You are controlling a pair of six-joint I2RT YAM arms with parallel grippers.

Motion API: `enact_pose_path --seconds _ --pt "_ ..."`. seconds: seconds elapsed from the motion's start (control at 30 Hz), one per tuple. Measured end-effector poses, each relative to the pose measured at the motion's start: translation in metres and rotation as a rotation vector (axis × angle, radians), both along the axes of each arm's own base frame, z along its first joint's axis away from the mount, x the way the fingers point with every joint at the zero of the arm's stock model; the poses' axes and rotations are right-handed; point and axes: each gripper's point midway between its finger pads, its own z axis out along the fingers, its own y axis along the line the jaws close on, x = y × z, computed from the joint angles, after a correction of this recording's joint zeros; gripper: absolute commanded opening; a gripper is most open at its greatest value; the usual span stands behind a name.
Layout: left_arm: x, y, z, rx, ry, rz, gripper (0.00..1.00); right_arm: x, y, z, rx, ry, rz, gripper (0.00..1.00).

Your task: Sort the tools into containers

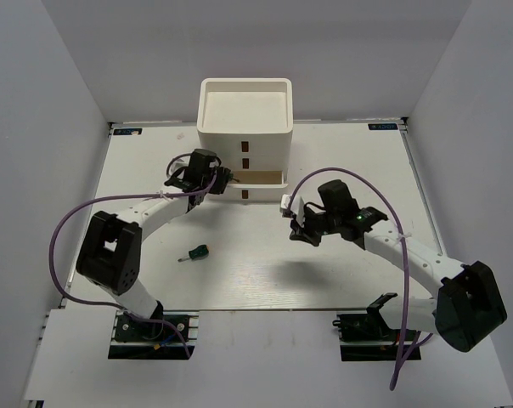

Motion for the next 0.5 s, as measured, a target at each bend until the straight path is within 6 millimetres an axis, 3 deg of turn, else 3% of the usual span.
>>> enact_pose_path --seconds 0.1,0.17,0.33,0.37,0.5 --pt "0.0 0.0 -0.006 0.003 0.014 0.0 0.2 0.001 -0.001 0.0 0.001 -0.001 -0.006 0.0" --pt "0.0 -0.001 -0.008 0.004 0.018 -0.001 0.31 0.001 -0.002 0.001 0.002 -0.001 -0.009 0.0" --pt "0.0 -0.001 -0.009 0.004 0.02 -0.001 0.37 0.002 -0.002 0.002 0.007 -0.004 -0.009 0.0" --pt "0.001 -0.001 -0.009 0.004 0.02 -0.002 0.43 0.002 -0.002 0.002 0.007 -0.003 -0.009 0.0" --pt "0.002 -0.002 -0.013 0.005 0.029 -0.001 0.45 0.002 -0.003 0.002 0.008 -0.002 -0.011 0.0"
